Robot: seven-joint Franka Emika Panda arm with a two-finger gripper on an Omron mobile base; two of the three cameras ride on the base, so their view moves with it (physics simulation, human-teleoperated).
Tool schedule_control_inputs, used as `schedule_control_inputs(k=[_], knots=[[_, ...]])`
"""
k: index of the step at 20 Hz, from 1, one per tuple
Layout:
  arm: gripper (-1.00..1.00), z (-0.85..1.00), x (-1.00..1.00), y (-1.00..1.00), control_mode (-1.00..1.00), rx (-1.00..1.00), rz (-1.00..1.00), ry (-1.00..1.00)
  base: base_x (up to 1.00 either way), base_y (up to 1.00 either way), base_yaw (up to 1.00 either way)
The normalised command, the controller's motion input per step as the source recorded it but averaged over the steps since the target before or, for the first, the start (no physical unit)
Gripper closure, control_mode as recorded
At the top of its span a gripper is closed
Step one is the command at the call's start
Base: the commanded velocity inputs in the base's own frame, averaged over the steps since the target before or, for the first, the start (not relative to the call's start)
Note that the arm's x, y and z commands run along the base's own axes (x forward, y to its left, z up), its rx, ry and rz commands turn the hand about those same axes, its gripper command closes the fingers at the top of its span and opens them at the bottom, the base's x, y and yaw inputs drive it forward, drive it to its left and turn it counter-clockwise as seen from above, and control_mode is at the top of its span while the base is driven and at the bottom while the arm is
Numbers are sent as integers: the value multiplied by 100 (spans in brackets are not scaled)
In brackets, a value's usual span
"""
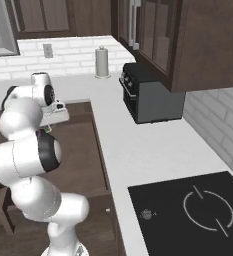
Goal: Take a straw from the drawer in front and place it inside the glass cup on the dining counter.
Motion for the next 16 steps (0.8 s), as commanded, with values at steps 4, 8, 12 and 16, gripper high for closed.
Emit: schedule_control_inputs(k=[4, 8, 12, 16], knots=[[100, 99, -98, -31, -100, 0, -1, 6, 0, 0, 0], [100, 59, -88, -36, -100, 3, -2, 11, 0, 0, 0], [100, 22, -78, -34, -100, 9, -1, 3, 0, 0, 0], [100, 0, -45, -27, 100, 10, 0, 3, -24, -9, 0]])
